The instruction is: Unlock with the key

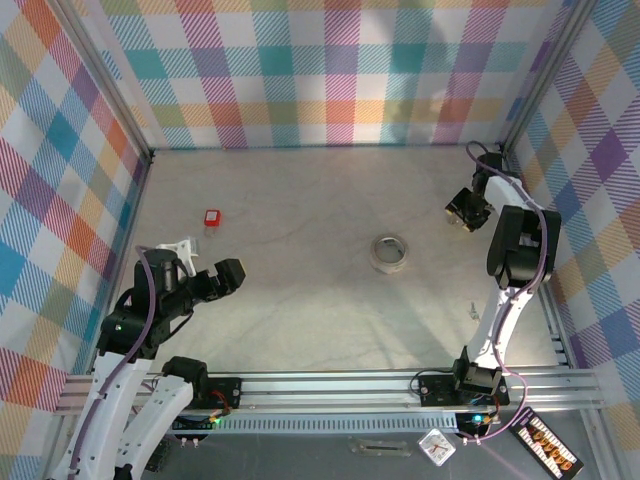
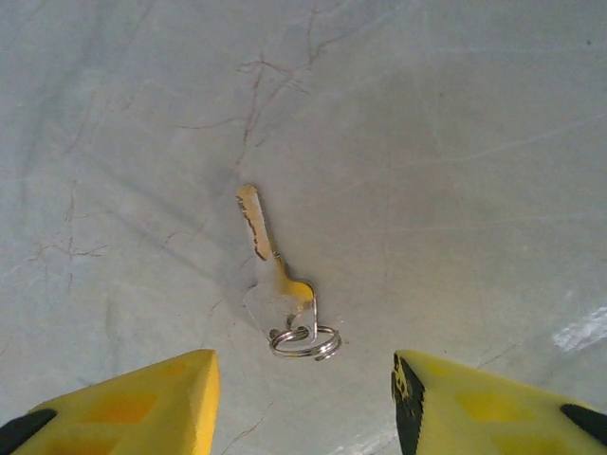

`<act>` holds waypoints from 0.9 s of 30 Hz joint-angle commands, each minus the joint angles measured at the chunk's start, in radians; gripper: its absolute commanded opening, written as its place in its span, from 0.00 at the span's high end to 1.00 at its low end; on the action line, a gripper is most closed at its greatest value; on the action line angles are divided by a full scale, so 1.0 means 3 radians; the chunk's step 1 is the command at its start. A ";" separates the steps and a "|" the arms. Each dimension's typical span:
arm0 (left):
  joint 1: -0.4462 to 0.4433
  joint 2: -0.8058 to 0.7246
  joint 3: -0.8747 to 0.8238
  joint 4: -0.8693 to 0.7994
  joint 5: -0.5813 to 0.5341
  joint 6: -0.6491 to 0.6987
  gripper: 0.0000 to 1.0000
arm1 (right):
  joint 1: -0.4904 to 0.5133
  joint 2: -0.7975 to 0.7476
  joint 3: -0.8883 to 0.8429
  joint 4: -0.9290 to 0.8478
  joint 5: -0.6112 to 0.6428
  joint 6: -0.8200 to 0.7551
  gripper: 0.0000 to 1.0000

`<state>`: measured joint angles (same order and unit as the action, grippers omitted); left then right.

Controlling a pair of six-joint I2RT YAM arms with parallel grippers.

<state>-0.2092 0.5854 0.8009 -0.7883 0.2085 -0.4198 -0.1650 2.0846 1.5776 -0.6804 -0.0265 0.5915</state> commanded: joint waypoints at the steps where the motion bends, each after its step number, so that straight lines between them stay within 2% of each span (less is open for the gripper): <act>1: -0.0018 -0.0001 -0.0031 -0.0053 -0.0008 -0.0002 0.00 | -0.0033 0.0076 0.0039 -0.0090 -0.0125 0.0089 0.48; 12: -0.0018 -0.0009 -0.0044 -0.0055 -0.0023 -0.0009 0.00 | -0.0032 0.0249 0.0131 -0.0143 -0.0214 0.0181 0.57; 19: -0.0019 -0.0003 -0.0047 -0.0053 -0.0032 -0.0007 0.00 | -0.0032 0.0278 0.0141 -0.0202 -0.0183 0.0161 0.78; 27: -0.0018 0.0002 -0.0052 -0.0049 -0.0051 -0.0007 0.00 | -0.0031 0.0216 0.0036 -0.0188 -0.0188 0.0125 0.97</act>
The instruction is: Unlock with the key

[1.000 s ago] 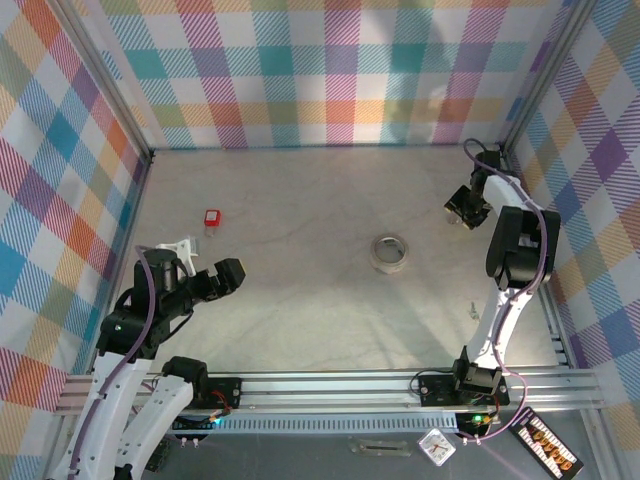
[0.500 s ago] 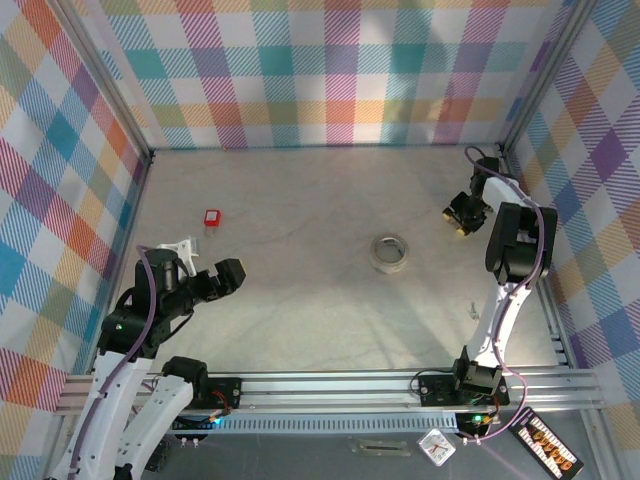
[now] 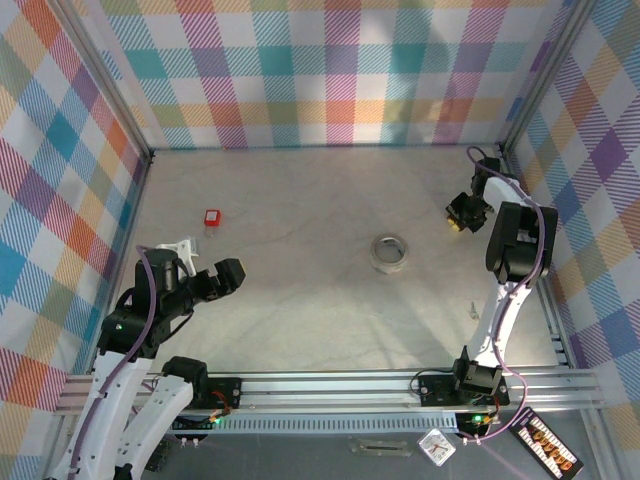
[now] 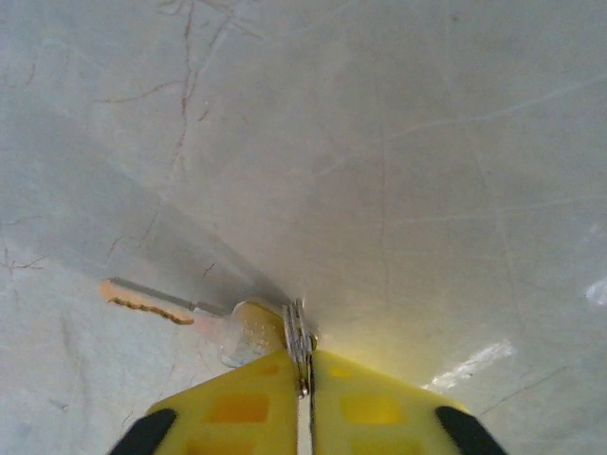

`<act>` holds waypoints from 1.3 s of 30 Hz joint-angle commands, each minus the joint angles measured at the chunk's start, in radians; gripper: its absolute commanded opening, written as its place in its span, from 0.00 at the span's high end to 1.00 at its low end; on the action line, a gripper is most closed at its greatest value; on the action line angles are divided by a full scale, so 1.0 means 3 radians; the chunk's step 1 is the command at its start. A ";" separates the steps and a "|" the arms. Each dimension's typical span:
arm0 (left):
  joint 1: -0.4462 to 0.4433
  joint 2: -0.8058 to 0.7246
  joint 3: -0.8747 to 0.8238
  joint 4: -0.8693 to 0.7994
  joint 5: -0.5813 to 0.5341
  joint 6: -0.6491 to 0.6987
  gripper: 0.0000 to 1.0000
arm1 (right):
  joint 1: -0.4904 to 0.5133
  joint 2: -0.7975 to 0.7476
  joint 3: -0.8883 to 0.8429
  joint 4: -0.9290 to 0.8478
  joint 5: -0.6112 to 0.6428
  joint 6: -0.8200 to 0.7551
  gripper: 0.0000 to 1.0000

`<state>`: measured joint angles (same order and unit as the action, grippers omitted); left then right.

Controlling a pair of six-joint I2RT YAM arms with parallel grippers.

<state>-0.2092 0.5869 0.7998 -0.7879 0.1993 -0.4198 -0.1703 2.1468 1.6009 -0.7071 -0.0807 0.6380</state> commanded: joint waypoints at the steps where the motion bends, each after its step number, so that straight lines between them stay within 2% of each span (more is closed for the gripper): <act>1: -0.0018 -0.0004 -0.0048 -0.0050 -0.0020 -0.0005 0.00 | -0.0015 -0.0014 -0.0079 -0.0084 -0.0015 -0.0039 0.99; 9: -0.0018 0.0042 -0.0083 0.0028 0.0041 -0.0022 0.00 | -0.0015 -0.0332 -0.0483 0.0141 -0.0094 -0.0120 1.00; 12: -0.0018 0.0110 -0.0153 0.0237 0.0271 -0.0178 0.00 | 0.0006 -0.0599 -0.0720 0.0295 -0.0201 -0.0204 1.00; 15: -0.0049 0.0192 -0.0374 0.0924 0.0717 -0.0656 0.00 | 0.0051 -0.0929 -0.0991 0.0410 -0.0299 -0.0304 1.00; 18: -0.0247 0.0324 -0.0518 0.1637 0.0816 -0.1116 0.00 | 0.0110 -0.1355 -0.1302 0.0536 -0.0518 -0.0383 1.00; 22: -0.0724 0.0631 -0.0352 0.2121 0.0608 -0.1400 0.00 | 0.0311 -0.1974 -0.1626 0.0578 -0.0703 -0.0495 1.00; 27: -0.1192 0.1072 -0.0352 0.3043 0.0519 -0.2033 0.00 | 0.0637 -0.2609 -0.1894 0.0664 -0.0906 -0.0365 1.00; 33: -0.1691 0.1705 -0.0314 0.3844 0.0358 -0.2792 0.01 | 0.1304 -0.3144 -0.2030 0.0949 -0.0991 -0.0012 1.00; 39: -0.1885 0.2069 -0.0486 0.4580 0.0050 -0.3679 0.03 | 0.1884 -0.3590 -0.2342 0.1447 -0.0839 0.0385 1.00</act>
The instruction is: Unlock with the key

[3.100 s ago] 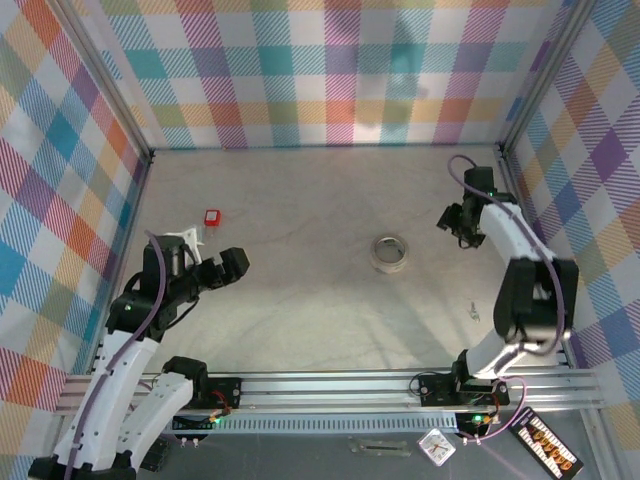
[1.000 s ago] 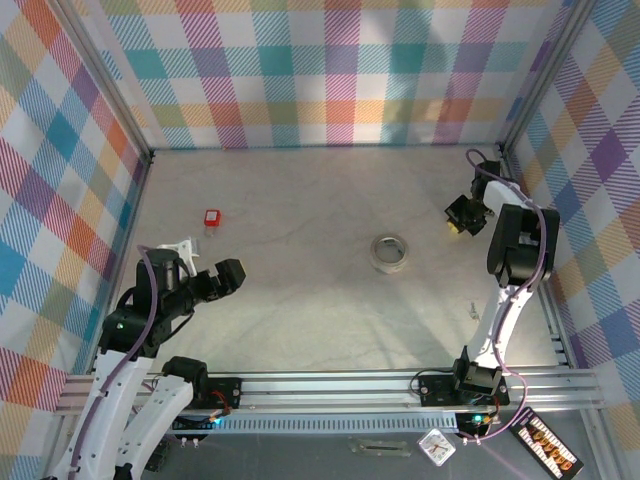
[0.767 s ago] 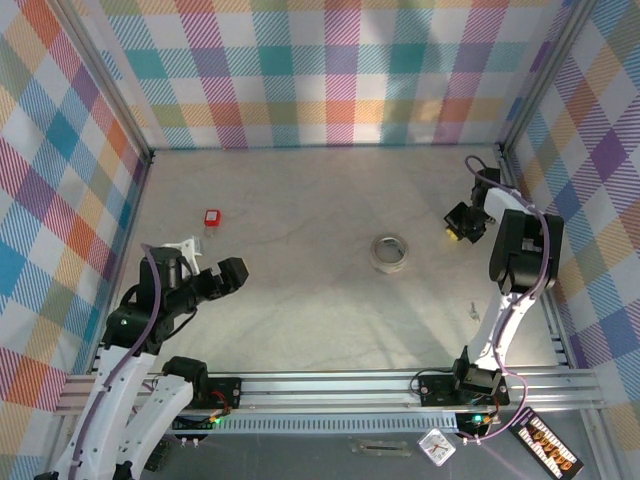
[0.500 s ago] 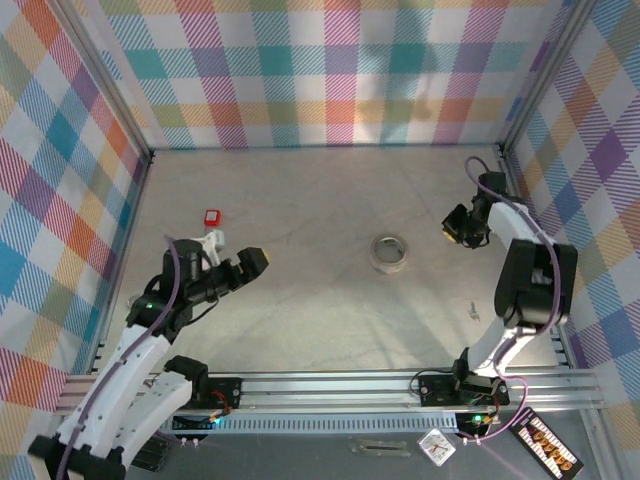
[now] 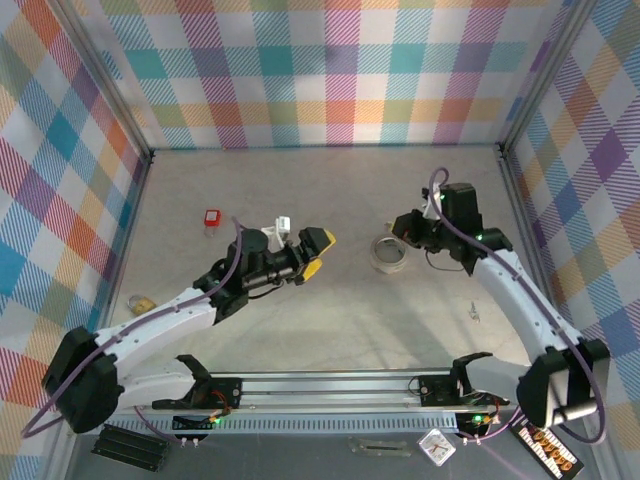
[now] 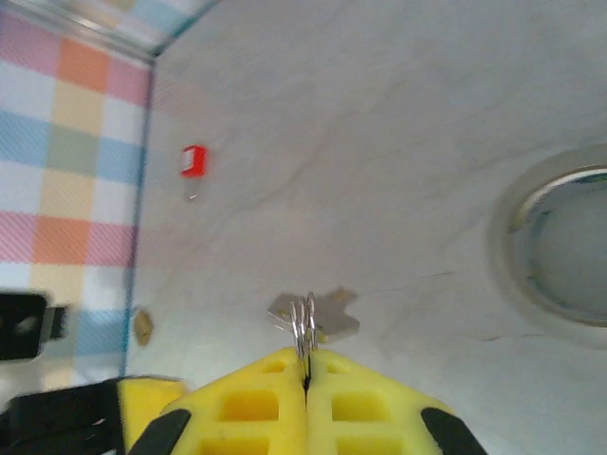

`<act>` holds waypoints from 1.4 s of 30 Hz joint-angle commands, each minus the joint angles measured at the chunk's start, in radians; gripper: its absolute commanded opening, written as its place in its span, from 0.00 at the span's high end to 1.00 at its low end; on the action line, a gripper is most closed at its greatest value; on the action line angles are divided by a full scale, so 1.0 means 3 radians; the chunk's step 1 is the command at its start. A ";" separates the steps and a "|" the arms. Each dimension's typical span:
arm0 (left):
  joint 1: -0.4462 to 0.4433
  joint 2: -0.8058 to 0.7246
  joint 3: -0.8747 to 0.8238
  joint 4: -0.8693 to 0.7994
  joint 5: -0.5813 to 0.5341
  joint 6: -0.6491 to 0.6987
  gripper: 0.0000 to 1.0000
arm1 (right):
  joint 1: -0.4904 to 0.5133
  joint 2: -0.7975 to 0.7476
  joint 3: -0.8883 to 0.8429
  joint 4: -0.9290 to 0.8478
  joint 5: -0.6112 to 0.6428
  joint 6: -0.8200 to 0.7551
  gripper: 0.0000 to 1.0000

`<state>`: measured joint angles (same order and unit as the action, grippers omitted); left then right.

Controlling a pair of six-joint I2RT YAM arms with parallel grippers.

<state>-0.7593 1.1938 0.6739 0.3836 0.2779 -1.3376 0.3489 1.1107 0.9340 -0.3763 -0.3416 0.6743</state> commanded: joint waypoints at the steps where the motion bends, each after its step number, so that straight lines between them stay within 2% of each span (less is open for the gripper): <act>1: -0.0064 0.0073 -0.0102 0.0789 -0.0278 -0.0750 0.04 | 0.0241 -0.0196 -0.0175 0.0423 0.0060 0.0312 1.00; 6: -0.0175 0.0168 -0.0140 0.1006 -0.0525 -0.1173 0.04 | 0.0591 -0.0379 -0.0421 0.0933 0.0121 0.0567 1.00; 10: -0.0251 0.0341 -0.0145 0.1270 -0.0541 -0.1438 0.04 | 0.0887 -0.0335 -0.0358 0.1004 0.0243 0.0520 1.00; 14: -0.0313 0.0489 -0.0112 0.1303 -0.0519 -0.1619 0.04 | 0.1102 -0.0277 -0.0357 0.1170 0.0336 0.0494 1.00; 25: -0.0338 0.0662 -0.0162 0.1554 -0.0602 -0.1779 0.08 | 0.1456 -0.0193 -0.0466 0.1339 0.0472 0.0432 1.00; 30: -0.0329 0.0655 -0.0176 0.1617 -0.0634 -0.1759 0.21 | 0.1516 -0.0328 -0.0650 0.1346 0.0500 0.0446 1.00; 37: -0.0308 0.0651 -0.0175 0.1565 -0.0630 -0.1706 0.49 | 0.1521 -0.0640 -0.0822 0.1237 0.0576 0.0428 1.00; 42: -0.0294 0.0669 -0.0160 0.1529 -0.0621 -0.1670 0.60 | 0.1522 -0.0752 -0.0893 0.1187 0.0551 0.0411 1.00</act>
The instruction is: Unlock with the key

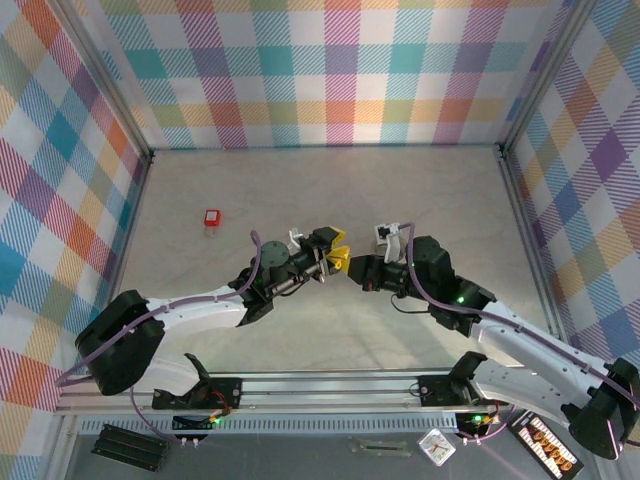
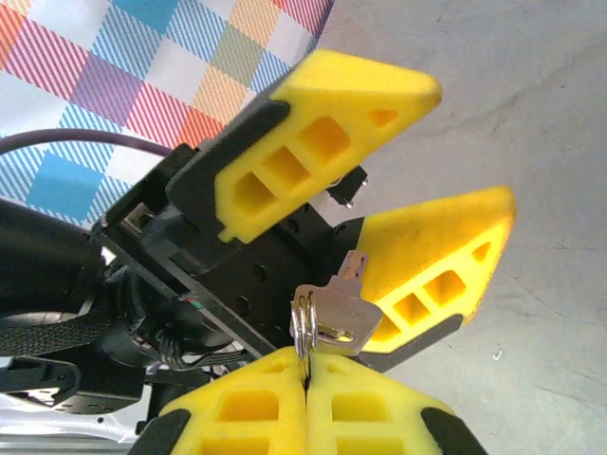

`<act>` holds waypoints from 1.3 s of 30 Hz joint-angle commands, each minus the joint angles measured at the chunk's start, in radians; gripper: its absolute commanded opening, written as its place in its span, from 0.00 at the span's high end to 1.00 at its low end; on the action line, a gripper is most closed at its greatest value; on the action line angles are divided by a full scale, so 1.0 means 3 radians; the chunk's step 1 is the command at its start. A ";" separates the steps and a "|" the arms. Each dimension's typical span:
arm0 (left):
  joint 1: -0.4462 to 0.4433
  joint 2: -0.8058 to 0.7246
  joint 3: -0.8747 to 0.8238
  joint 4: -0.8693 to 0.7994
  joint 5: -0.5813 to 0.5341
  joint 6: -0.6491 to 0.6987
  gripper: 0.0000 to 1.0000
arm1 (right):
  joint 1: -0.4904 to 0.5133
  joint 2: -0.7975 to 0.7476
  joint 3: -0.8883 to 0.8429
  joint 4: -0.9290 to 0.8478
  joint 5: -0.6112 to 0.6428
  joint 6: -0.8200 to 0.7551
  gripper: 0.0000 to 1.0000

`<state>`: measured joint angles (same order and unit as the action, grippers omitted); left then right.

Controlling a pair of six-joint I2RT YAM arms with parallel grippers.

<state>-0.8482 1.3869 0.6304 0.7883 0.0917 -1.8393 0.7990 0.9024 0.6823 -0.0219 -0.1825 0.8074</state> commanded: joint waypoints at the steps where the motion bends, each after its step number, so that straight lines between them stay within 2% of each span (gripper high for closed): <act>1: 0.0001 0.0030 -0.0010 0.0178 0.0006 0.0005 0.63 | 0.0021 -0.0076 -0.0065 0.0004 0.0020 -0.0032 1.00; 10: 0.0019 0.0038 0.0011 0.0077 0.0011 0.0084 0.81 | 0.0021 -0.0149 -0.0096 -0.0038 -0.0067 -0.0133 1.00; 17: 0.0080 -0.0032 0.0011 -0.0105 0.0021 0.0196 0.90 | 0.0021 -0.0236 -0.0105 -0.0121 -0.0111 -0.0247 1.00; 21: 0.0093 -0.0070 0.0050 -0.0226 0.0038 0.0273 1.00 | 0.0021 -0.0239 -0.0122 -0.0130 -0.0142 -0.0285 1.00; 28: 0.0098 -0.0099 0.0107 -0.0312 0.0065 0.0404 1.00 | 0.0021 -0.0215 -0.0092 -0.0177 -0.0118 -0.0366 1.00; 29: 0.0106 -0.0129 0.0115 -0.0353 0.0063 0.0467 1.00 | 0.0021 -0.0228 -0.0084 -0.0226 -0.0082 -0.0356 0.96; 30: 0.0110 -0.0167 0.0130 -0.0392 0.0057 0.0551 1.00 | 0.0021 -0.0246 -0.0081 -0.0252 -0.0056 -0.0329 0.88; 33: 0.0164 -0.0302 0.0272 -0.0544 0.0094 0.1162 1.00 | 0.0009 -0.0346 -0.0098 -0.0158 -0.0104 -0.0167 0.45; 34: 0.0170 -0.0372 0.0318 -0.0650 0.0070 0.1408 1.00 | 0.0001 -0.0366 -0.0066 -0.0180 -0.0125 -0.0103 0.34; 36: 0.0169 -0.0511 0.0394 -0.0768 0.0044 0.1916 1.00 | -0.0035 -0.0399 -0.0007 -0.0167 -0.0193 0.0020 0.24; 39: 0.0149 -0.0682 0.0427 -0.0773 0.0056 0.2535 1.00 | -0.0161 -0.0408 -0.0030 0.0078 -0.0413 0.0296 0.20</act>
<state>-0.8062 1.2396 0.7216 0.5686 0.1104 -1.3464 0.7765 0.7883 0.6510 -0.0822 -0.2417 0.8055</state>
